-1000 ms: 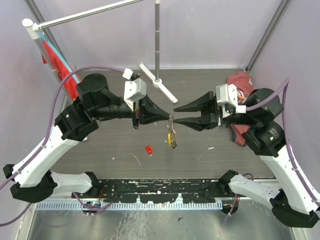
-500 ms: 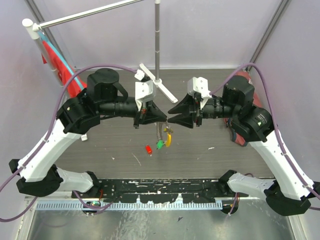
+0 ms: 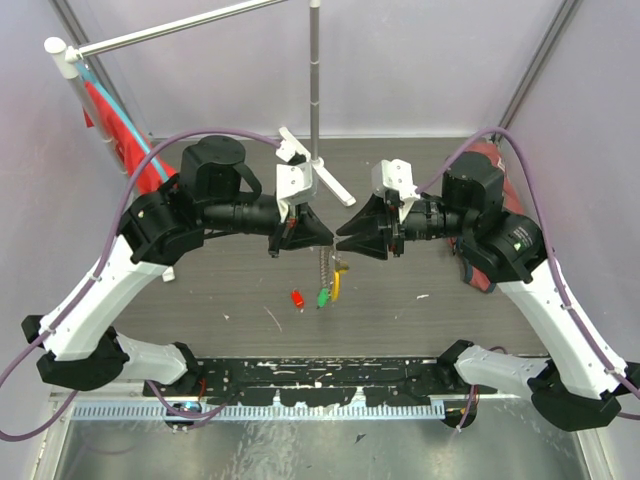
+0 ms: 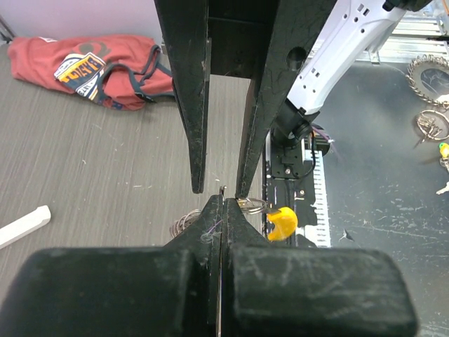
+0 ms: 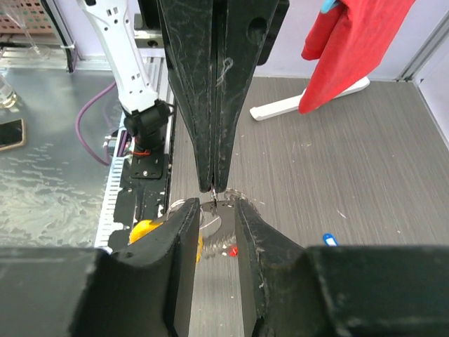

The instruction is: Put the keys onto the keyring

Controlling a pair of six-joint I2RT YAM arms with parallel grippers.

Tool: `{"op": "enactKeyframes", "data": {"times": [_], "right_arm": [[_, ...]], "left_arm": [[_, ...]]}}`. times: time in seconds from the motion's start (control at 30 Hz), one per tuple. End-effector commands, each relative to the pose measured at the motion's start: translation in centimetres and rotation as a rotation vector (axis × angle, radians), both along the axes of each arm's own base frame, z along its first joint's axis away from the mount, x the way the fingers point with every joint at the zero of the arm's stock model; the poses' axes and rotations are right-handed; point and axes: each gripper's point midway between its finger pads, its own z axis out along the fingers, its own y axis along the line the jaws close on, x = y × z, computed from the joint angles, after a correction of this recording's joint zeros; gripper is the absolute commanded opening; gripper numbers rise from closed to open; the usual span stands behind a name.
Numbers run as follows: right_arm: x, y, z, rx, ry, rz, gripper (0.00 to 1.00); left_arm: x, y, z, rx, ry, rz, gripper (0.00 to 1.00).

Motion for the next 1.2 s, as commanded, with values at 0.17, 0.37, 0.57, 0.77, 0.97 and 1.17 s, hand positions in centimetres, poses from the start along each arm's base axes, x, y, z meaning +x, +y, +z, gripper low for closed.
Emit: {"op": "enactKeyframes", "data": {"times": [0.17, 0.37, 0.57, 0.77, 0.97, 1.17], "right_arm": [[-0.4, 0.1, 0.3, -0.001, -0.021, 0.031, 0.32], [-0.5, 0.5, 0.8, 0.025, -0.02, 0.054, 0.3], [-0.5, 0.7, 0.4, 0.019, -0.006, 0.063, 0.23], [-0.1, 0.7, 0.2, 0.016, -0.016, 0.048, 0.01], [0.3, 0.1, 1.7, 0.085, -0.118, -0.014, 0.01], [1.4, -1.1, 4.4, 0.226, -0.208, -0.16, 0.01]], "left_arm": [[-0.4, 0.2, 1.5, -0.036, -0.029, -0.013, 0.0], [-0.5, 0.0, 1.4, -0.031, -0.017, -0.025, 0.0], [-0.6, 0.0, 1.7, -0.037, -0.022, -0.028, 0.0], [-0.5, 0.0, 1.9, -0.05, -0.027, -0.025, 0.0], [-0.3, 0.1, 2.9, -0.114, -0.039, 0.01, 0.33], [-0.8, 1.4, 4.9, -0.221, -0.08, 0.048, 0.54]]}}
